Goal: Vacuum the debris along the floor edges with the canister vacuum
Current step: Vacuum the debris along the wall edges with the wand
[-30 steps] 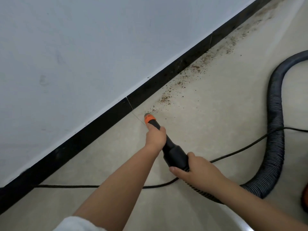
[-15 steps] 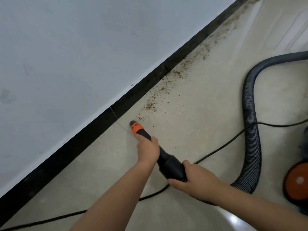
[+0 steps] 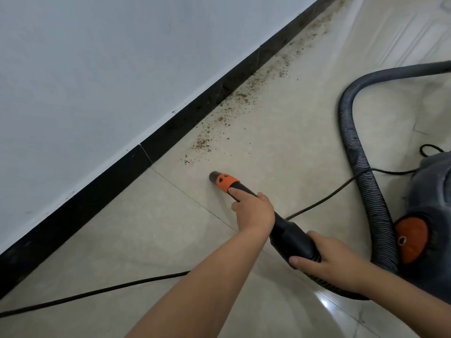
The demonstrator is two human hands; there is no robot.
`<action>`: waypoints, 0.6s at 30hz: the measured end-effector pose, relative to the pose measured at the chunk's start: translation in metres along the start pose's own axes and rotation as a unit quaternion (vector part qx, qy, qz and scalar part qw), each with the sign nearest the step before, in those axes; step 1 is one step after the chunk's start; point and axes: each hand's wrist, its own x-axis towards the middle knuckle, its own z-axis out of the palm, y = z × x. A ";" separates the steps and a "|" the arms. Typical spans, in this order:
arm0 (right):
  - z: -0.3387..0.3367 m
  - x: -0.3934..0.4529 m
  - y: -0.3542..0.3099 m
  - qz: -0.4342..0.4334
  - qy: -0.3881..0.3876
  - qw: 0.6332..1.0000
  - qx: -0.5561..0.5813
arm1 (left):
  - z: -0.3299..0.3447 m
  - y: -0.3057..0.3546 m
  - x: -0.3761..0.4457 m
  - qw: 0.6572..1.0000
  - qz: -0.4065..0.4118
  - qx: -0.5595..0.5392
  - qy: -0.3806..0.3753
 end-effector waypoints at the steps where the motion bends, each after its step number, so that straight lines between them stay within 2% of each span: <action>1: 0.001 0.003 0.000 -0.005 -0.003 1.000 0.005 | -0.001 0.001 0.001 1.000 0.002 0.003 0.003; 12: 0.023 0.050 -0.061 -0.075 0.006 0.997 -0.001 | -0.060 -0.021 0.051 0.993 0.071 -0.001 0.091; 18: 0.022 0.071 -0.084 -0.070 0.010 0.997 0.039 | -0.081 -0.008 0.075 0.993 0.073 0.003 0.089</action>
